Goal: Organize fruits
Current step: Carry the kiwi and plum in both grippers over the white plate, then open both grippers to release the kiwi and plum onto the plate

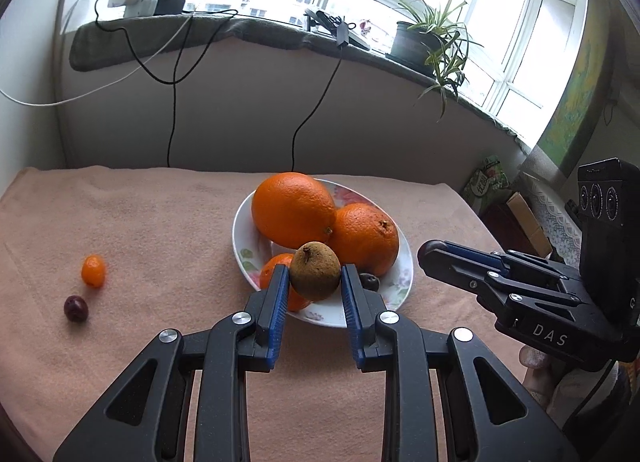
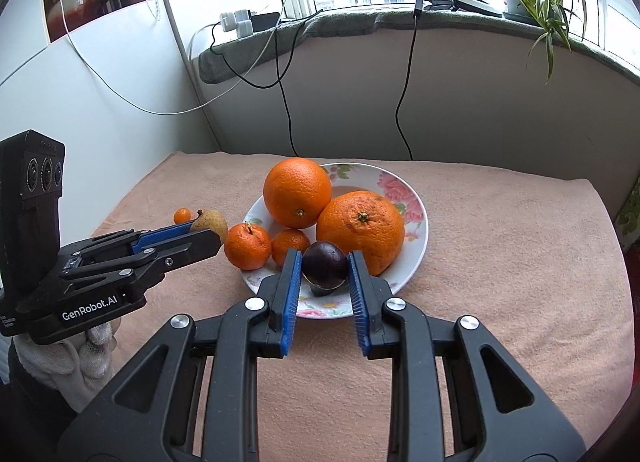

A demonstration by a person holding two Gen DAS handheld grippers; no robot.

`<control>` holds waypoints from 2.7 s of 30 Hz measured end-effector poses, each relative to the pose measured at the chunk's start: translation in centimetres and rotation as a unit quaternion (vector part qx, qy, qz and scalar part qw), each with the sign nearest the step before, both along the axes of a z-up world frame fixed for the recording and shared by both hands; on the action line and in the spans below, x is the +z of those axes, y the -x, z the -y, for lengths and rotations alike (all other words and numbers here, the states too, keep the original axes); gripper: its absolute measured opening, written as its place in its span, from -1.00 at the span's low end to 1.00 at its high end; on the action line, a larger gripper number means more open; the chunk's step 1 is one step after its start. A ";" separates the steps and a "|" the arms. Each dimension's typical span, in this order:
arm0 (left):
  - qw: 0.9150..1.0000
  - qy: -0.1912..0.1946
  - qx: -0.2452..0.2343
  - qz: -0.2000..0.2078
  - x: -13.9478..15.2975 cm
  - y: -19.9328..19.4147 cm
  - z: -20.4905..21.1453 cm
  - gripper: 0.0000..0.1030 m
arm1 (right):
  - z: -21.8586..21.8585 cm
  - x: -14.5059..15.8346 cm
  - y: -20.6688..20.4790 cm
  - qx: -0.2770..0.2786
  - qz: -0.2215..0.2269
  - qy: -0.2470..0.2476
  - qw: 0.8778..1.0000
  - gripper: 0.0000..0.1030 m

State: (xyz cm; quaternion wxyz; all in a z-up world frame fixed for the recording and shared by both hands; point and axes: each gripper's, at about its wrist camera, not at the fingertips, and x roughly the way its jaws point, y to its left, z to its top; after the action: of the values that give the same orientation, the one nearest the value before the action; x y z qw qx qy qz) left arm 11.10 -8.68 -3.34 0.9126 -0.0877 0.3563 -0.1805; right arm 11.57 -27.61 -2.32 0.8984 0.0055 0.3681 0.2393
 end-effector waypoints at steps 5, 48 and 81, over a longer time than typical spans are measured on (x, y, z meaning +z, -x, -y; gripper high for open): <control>1.000 -0.004 -0.011 -0.002 0.0 -0.4 1.2 -0.52 | 0.6 -0.8 -0.6 -0.003 -0.011 -0.003 1.000 -0.52; 1.000 -0.016 0.003 0.022 1.1 -0.1 1.7 0.48 | -0.3 -1.6 -0.6 -0.005 0.001 0.018 1.000 0.60; 0.999 -0.004 0.040 0.026 1.8 1.5 -1.8 0.57 | -3.7 -0.9 -0.3 0.010 0.014 0.051 0.999 0.78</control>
State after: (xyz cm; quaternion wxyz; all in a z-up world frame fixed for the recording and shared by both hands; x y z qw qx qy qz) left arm 9.63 -6.86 -1.57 0.9286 -0.0933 0.3289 -0.1444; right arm 11.90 -23.89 -3.20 0.9002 -0.0471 0.3670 0.2295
